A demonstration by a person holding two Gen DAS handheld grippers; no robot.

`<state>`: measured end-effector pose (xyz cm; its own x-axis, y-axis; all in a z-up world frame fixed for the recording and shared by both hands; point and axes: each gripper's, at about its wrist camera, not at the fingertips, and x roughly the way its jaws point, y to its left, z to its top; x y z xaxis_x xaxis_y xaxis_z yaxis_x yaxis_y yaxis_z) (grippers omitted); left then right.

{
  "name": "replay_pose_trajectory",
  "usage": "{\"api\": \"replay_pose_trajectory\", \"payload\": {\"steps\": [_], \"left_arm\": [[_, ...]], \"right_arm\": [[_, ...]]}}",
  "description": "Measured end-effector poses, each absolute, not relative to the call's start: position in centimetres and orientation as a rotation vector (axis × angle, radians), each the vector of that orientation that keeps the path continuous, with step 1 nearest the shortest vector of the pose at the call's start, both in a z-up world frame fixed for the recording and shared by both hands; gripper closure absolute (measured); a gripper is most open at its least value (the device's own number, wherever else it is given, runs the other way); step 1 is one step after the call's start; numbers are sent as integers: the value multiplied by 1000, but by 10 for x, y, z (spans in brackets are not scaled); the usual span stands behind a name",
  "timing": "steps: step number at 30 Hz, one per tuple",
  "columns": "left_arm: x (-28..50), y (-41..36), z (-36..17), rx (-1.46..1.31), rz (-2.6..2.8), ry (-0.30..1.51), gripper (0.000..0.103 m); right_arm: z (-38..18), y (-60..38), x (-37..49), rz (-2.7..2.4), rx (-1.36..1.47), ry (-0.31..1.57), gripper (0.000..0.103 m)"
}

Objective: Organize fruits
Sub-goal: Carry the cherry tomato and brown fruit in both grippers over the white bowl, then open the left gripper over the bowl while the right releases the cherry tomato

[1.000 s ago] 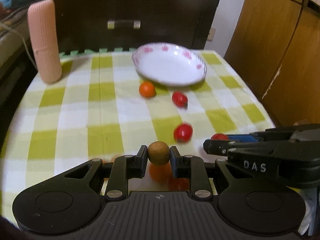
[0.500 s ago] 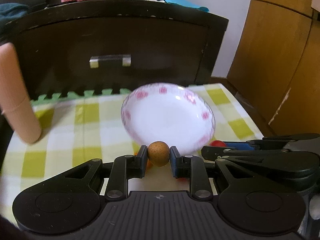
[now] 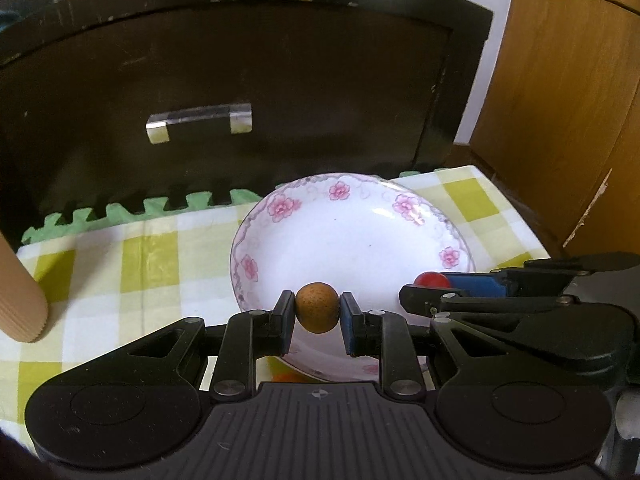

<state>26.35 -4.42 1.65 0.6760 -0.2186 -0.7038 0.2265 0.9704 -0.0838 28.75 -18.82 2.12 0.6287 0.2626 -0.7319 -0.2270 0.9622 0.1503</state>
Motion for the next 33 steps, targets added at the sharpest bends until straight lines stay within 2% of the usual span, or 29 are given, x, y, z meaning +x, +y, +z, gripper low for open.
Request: {"api": "replay_pose_trajectory", "payload": {"steps": [5, 33], "left_arm": [[271, -41, 10, 6, -243, 807, 73], [240, -25, 36, 6, -224, 778, 59]], "right_arm": [[15, -184, 291, 295, 31, 853, 78], [44, -197, 272, 248, 69, 797, 76]]}}
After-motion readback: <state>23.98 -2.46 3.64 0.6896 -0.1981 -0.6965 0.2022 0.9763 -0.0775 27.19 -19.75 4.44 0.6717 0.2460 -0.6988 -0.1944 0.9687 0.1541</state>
